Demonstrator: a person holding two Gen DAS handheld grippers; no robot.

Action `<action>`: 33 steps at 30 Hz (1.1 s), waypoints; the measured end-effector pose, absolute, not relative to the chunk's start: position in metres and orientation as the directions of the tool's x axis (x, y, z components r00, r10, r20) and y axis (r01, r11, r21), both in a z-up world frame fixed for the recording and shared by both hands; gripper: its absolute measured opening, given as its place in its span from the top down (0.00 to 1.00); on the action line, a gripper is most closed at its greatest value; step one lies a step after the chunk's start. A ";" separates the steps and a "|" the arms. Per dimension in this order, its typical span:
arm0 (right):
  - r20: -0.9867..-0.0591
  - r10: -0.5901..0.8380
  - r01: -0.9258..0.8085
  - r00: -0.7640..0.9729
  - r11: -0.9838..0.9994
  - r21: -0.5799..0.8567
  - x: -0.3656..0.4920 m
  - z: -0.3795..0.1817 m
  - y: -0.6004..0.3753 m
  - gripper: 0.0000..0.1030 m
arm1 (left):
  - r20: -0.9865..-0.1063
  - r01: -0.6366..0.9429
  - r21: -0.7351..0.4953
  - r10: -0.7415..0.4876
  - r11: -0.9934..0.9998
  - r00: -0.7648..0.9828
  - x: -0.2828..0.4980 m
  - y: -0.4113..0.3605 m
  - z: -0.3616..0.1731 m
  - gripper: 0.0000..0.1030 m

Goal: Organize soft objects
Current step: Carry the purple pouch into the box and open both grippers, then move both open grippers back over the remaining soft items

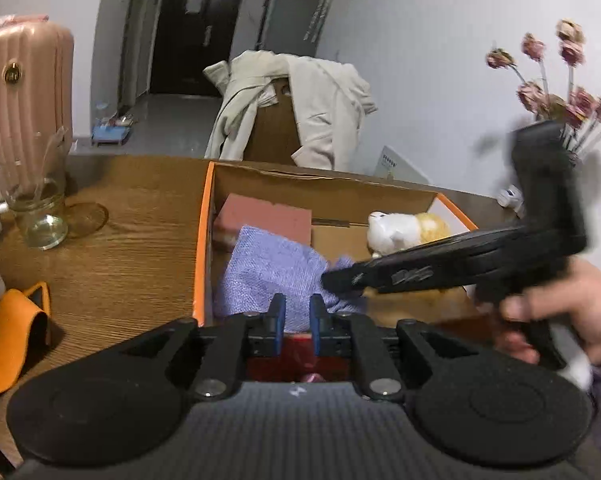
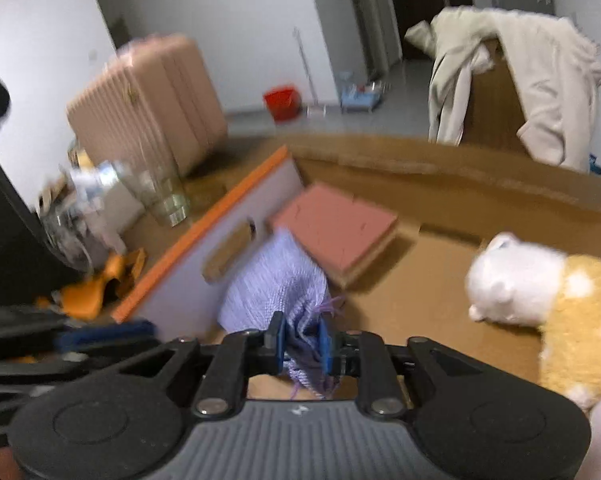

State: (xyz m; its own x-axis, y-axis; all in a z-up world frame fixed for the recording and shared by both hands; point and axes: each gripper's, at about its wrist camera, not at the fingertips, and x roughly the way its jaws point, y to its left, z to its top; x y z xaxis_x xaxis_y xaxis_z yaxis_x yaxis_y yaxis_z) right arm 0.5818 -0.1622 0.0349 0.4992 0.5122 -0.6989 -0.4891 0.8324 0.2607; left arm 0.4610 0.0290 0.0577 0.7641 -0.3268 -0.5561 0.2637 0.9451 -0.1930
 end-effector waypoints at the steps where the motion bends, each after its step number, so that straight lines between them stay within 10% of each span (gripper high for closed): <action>1: -0.711 0.500 -0.496 0.493 0.834 0.243 0.582 0.030 -0.158 0.74 | -0.550 0.263 -0.180 -0.319 0.948 0.771 0.456 0.032 0.059 0.73; 6: -0.691 0.522 -0.490 0.501 0.829 0.270 0.572 0.038 -0.163 0.44 | -0.532 0.238 -0.135 -0.273 0.962 0.802 0.434 0.038 0.076 0.64; 20: -0.456 0.464 -0.464 0.759 0.877 0.120 0.387 0.165 -0.238 0.33 | -0.369 0.176 -0.030 -0.174 0.984 0.913 0.300 0.052 0.143 0.27; 33: -0.284 0.431 -0.434 0.856 0.899 0.057 0.176 0.109 -0.242 0.17 | -0.335 0.196 -0.064 -0.206 0.979 0.919 0.161 0.021 0.096 0.09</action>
State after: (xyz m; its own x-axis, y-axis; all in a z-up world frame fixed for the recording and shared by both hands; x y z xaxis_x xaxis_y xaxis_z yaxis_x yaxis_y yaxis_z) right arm 0.1763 -0.2420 0.1087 0.8563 0.4315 -0.2838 -0.4340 0.8991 0.0573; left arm 0.1614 0.0210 0.0959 0.9195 -0.2057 -0.3350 0.1956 0.9786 -0.0639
